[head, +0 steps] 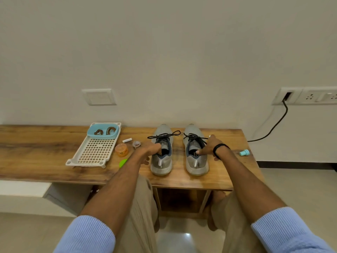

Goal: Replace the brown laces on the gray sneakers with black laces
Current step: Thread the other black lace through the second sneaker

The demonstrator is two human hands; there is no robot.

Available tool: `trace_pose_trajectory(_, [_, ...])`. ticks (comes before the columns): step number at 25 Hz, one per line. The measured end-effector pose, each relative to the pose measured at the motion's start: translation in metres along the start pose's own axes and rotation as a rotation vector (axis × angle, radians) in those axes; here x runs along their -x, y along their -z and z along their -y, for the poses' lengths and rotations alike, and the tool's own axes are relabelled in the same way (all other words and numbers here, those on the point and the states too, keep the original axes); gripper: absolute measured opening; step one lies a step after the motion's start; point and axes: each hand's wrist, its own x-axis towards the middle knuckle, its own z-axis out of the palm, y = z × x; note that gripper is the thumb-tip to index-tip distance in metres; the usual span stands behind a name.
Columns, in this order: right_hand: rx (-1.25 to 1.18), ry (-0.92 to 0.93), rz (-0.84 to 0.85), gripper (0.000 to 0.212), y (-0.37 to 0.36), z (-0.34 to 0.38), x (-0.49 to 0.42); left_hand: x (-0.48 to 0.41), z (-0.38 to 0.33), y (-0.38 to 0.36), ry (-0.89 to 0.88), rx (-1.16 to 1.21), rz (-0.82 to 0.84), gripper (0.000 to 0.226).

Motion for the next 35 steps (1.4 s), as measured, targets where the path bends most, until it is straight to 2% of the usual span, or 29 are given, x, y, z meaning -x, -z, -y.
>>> trace_pose_trajectory(2, [0.051, 0.008, -0.044, 0.094, -0.013, 0.006, -0.007, -0.012, 0.002, -0.005, 0.009, -0.078, 0.012, 0.041])
trace_pose_trajectory(4, [0.086, 0.004, -0.060, 0.088, -0.025, 0.012, -0.017, -0.020, 0.000, -0.010, 0.010, -0.176, -0.001, 0.040])
trace_pose_trajectory(5, [0.105, 0.006, -0.068, 0.080, -0.030, 0.013, -0.022, -0.024, -0.001, -0.011, 0.015, -0.228, -0.020, 0.039])
trace_pose_trajectory(8, [0.227, 0.098, -0.155, 0.038, -0.038, 0.016, -0.035, -0.035, -0.006, -0.013, 0.050, -0.304, -0.057, 0.037])
trace_pose_trajectory(10, [0.276, 0.134, -0.183, 0.024, -0.039, 0.018, -0.042, -0.042, -0.007, -0.013, 0.053, -0.316, -0.072, 0.035])
trace_pose_trajectory(17, [0.264, 0.147, -0.223, 0.023, -0.038, 0.013, -0.060, -0.058, -0.017, -0.027, -0.063, -0.283, -0.027, 0.033])
trace_pose_trajectory(35, [0.213, 0.175, -0.268, 0.021, -0.037, 0.005, -0.076, -0.075, -0.027, -0.045, -0.098, -0.261, -0.046, 0.034])
